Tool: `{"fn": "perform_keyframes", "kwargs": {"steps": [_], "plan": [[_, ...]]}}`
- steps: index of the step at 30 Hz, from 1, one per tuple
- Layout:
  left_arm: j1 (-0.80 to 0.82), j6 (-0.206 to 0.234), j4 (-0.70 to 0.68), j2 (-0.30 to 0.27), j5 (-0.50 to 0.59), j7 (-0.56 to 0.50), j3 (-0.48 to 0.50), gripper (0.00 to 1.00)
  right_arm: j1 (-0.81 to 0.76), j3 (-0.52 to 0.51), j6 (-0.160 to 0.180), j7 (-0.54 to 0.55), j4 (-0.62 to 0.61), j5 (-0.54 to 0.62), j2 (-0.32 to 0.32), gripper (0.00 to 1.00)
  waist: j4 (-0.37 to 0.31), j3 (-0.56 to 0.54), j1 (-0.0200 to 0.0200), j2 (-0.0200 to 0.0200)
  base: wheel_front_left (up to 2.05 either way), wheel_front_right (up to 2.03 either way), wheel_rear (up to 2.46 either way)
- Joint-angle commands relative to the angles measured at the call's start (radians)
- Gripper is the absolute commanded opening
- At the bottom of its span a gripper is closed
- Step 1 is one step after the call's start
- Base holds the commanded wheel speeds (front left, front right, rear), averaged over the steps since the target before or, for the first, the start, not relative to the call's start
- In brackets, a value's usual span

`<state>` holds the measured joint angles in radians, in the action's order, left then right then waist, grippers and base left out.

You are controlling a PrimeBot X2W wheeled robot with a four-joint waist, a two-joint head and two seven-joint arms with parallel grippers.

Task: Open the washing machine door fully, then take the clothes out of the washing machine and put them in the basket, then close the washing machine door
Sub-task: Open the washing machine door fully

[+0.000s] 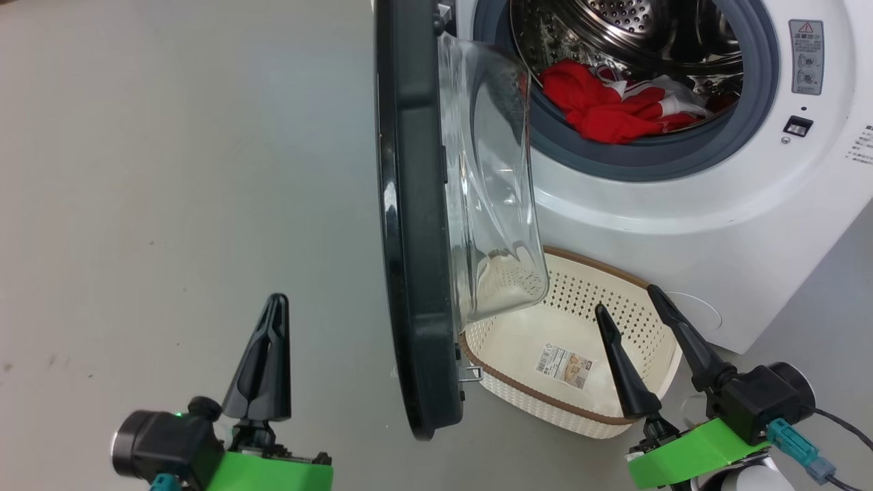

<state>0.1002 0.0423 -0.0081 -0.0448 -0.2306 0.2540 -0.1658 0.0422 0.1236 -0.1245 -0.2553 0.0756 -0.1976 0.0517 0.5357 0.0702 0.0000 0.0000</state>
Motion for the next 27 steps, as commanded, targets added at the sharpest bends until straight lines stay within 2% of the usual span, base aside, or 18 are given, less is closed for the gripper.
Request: {"fn": "perform_keyframes", "kwargs": {"steps": [1, 9, 14, 15, 19, 27], "plan": [[0.026, -0.008, -0.042, -0.006, 0.019, 0.008, 0.033, 0.00, 0.008, 0.027, -0.006, -0.006, -0.023, -0.005, -0.001, 1.00, 0.000, 0.000, 0.0000, 0.0000, 0.00, 0.00, 0.00], [0.068, -0.018, -0.211, -0.006, 0.054, 0.008, -0.002, 0.00, 0.010, 0.027, -0.006, -0.006, -0.024, -0.009, -0.001, 1.00, 0.000, 0.004, 0.0000, 0.0000, 0.00, 0.00, 0.00], [0.095, -0.028, -0.283, -0.006, 0.042, 0.008, -0.072, 0.00, 0.009, 0.026, -0.006, -0.006, -0.025, -0.013, -0.001, 1.00, -0.002, 0.002, 0.0000, 0.0000, 0.00, 0.00, 0.00], [0.102, -0.041, -0.294, -0.006, 0.032, 0.008, -0.110, 0.00, 0.008, 0.027, -0.006, -0.006, -0.025, -0.015, -0.001, 1.00, -0.005, 0.000, 0.0000, 0.0000, 0.00, 0.00, 0.00], [0.114, -0.099, -0.284, -0.006, 0.023, 0.008, -0.212, 0.00, 0.009, 0.030, -0.006, -0.006, -0.024, -0.019, -0.001, 1.00, -0.011, 0.001, 0.0000, 0.0000, 0.00, 0.00, 0.00], [0.137, -0.132, -0.141, -0.006, -0.020, 0.008, -0.285, 0.00, 0.012, 0.057, -0.006, -0.006, -0.001, -0.035, -0.001, 1.00, -0.032, 0.007, 0.0000, 0.0000, 0.00, 0.00, 0.00]]}}
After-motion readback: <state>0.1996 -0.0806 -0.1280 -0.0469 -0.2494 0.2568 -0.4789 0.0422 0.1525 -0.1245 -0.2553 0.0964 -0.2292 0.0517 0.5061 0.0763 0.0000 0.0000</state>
